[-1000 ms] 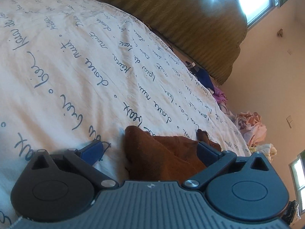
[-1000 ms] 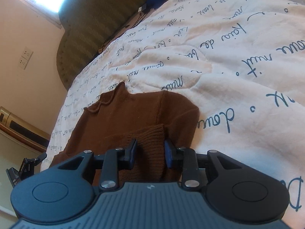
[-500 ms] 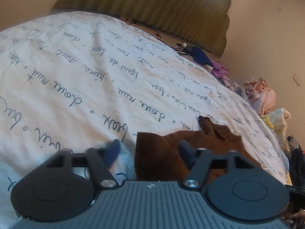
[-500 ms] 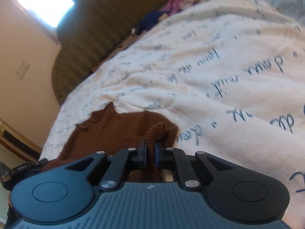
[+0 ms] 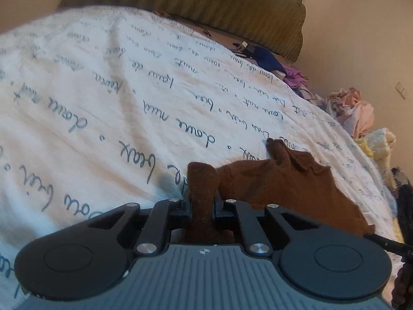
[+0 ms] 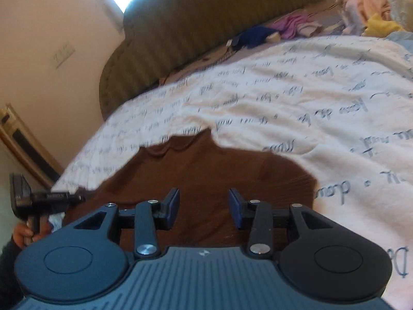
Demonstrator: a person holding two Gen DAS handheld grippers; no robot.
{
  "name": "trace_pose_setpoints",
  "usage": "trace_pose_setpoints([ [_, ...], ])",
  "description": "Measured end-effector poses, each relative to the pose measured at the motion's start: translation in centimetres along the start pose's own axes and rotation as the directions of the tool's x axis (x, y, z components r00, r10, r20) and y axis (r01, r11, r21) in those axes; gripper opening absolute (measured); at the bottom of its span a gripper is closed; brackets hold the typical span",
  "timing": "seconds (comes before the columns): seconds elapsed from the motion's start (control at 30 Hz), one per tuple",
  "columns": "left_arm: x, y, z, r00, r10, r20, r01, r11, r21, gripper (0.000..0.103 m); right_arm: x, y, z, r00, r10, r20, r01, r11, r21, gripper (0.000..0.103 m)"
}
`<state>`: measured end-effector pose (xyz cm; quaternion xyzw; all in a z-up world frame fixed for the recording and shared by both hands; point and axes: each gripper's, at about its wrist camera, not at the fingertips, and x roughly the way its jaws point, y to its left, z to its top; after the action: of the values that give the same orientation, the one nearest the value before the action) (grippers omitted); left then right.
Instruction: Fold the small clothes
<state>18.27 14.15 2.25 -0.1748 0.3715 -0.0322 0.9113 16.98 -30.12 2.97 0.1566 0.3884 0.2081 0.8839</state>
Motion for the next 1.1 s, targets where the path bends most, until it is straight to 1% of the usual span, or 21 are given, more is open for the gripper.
trace_pose_setpoints([
  [0.03, -0.7, -0.6, 0.0, 0.999, 0.029, 0.04, -0.031, 0.999, 0.031, 0.012, 1.0, 0.0, -0.4, 0.999, -0.03, -0.02, 0.029, 0.999, -0.018, 0.039],
  [0.1, -3.2, -1.3, 0.3, 0.987, 0.048, 0.154, -0.058, 0.996, 0.063, 0.013, 1.3, -0.2, -1.5, 1.0, -0.015, 0.024, 0.015, 1.0, -0.023, 0.039],
  [0.17, -4.4, -1.2, 0.4, 0.976, 0.065, 0.209, -0.082, 0.994, 0.074, 0.014, 1.0, -0.3, -2.3, 0.999, -0.004, 0.046, 0.005, 1.0, -0.024, 0.039],
  [0.23, -1.7, -1.1, -0.6, 0.979, 0.155, 0.13, -0.171, 0.977, 0.125, 0.014, 0.9, -0.3, -3.3, 0.996, 0.005, 0.086, 0.001, 0.997, -0.071, 0.039],
  [0.27, 0.1, -0.9, -1.6, 0.972, 0.219, 0.09, -0.231, 0.958, 0.167, 0.015, 0.8, -0.4, -3.7, 0.994, 0.015, 0.105, -0.006, 0.997, -0.081, 0.039],
  [0.3, 0.5, -1.0, -2.6, 0.964, 0.223, 0.142, -0.248, 0.948, 0.197, 0.016, 0.7, -0.6, -3.8, 0.993, 0.024, 0.112, -0.016, 0.998, -0.068, 0.039],
  [0.4, 0.4, -1.7, -2.6, 0.949, 0.272, 0.161, -0.301, 0.932, 0.2, 0.021, 0.6, -1.0, -3.6, 0.992, 0.041, 0.117, -0.036, 0.998, -0.042, 0.039],
  [0.43, 0.2, -1.8, -2.6, 0.938, 0.303, 0.169, -0.335, 0.917, 0.216, 0.025, 0.5, -1.0, -3.6, 0.992, 0.041, 0.121, -0.037, 0.999, -0.039, 0.039],
  [0.5, -1.2, -2.5, -2.6, 0.901, 0.381, 0.209, -0.422, 0.882, 0.21, 0.042, -0.2, -0.7, -2.9, 0.994, 0.033, 0.104, -0.031, 0.999, -0.022, 0.039],
  [0.53, -2.7, -2.9, -2.4, 0.888, 0.385, 0.252, -0.437, 0.877, 0.198, 0.043, -1.0, -0.7, -2.4, 0.994, 0.03, 0.101, -0.032, 0.999, 0.02, 0.04],
  [0.63, -6.5, -4.9, -2.3, 0.863, 0.324, 0.387, -0.403, 0.904, 0.144, 0.05, -3.5, -0.6, -0.9, 0.974, 0.107, 0.2, -0.129, 0.986, 0.104, 0.056],
  [0.67, -6.8, -6.0, -2.1, 0.877, 0.277, 0.392, -0.359, 0.92, 0.154, 0.064, -3.5, 0.0, -0.3, 0.969, 0.121, 0.214, -0.142, 0.986, 0.087, 0.074],
  [0.7, -6.3, -7.3, -2.0, 0.9, 0.225, 0.373, -0.31, 0.932, 0.185, 0.079, -2.9, 0.7, 0.3, 0.973, 0.106, 0.205, -0.121, 0.991, 0.062, 0.081],
  [0.77, -4.0, -10.2, -2.2, 0.937, 0.15, 0.315, -0.238, 0.936, 0.261, 0.085, -0.4, 2.4, 1.5, 0.988, 0.022, 0.155, -0.022, 1.0, 0.0, 0.081],
  [0.83, 0.0, -12.2, -2.9, 0.962, 0.141, 0.232, -0.217, 0.914, 0.343, 0.084, 2.5, 3.0, 2.0, 0.995, -0.031, 0.094, 0.033, 0.999, -0.022, 0.08],
  [0.9, 4.4, -12.1, -3.8, 0.958, 0.245, 0.147, -0.284, 0.873, 0.395, 0.082, 4.9, 2.8, 1.5, 0.993, -0.11, 0.051, 0.113, 0.992, -0.06, 0.08],
  [0.93, 5.3, -10.9, -3.8, 0.962, 0.244, 0.122, -0.272, 0.888, 0.371, 0.086, 5.8, 2.3, 0.4, 0.986, -0.161, 0.045, 0.165, 0.981, -0.104, 0.079],
  [0.97, 5.0, -9.2, -3.2, 0.976, 0.195, 0.092, -0.214, 0.93, 0.297, 0.085, 5.4, 2.0, -1.0, 0.985, -0.136, 0.103, 0.152, 0.974, -0.17, 0.079],
  [1.0, 4.9, -8.6, -3.0, 0.976, 0.196, 0.093, -0.215, 0.931, 0.294, 0.084, 5.0, 1.7, -1.5, 0.985, -0.121, 0.12, 0.141, 0.975, -0.173, 0.079],
  [1.03, 4.8, -8.7, -3.3, 0.973, 0.208, 0.097, -0.228, 0.915, 0.333, 0.084, 4.8, 1.4, -1.5, 0.987, -0.11, 0.12, 0.127, 0.982, -0.142, 0.079],
  [1.1, 4.6, -9.5, -3.6, 0.964, 0.241, 0.114, -0.267, 0.882, 0.387, 0.084, 5.2, 2.0, -1.3, 0.986, -0.133, 0.1, 0.15, 0.972, -0.183, 0.079],
])
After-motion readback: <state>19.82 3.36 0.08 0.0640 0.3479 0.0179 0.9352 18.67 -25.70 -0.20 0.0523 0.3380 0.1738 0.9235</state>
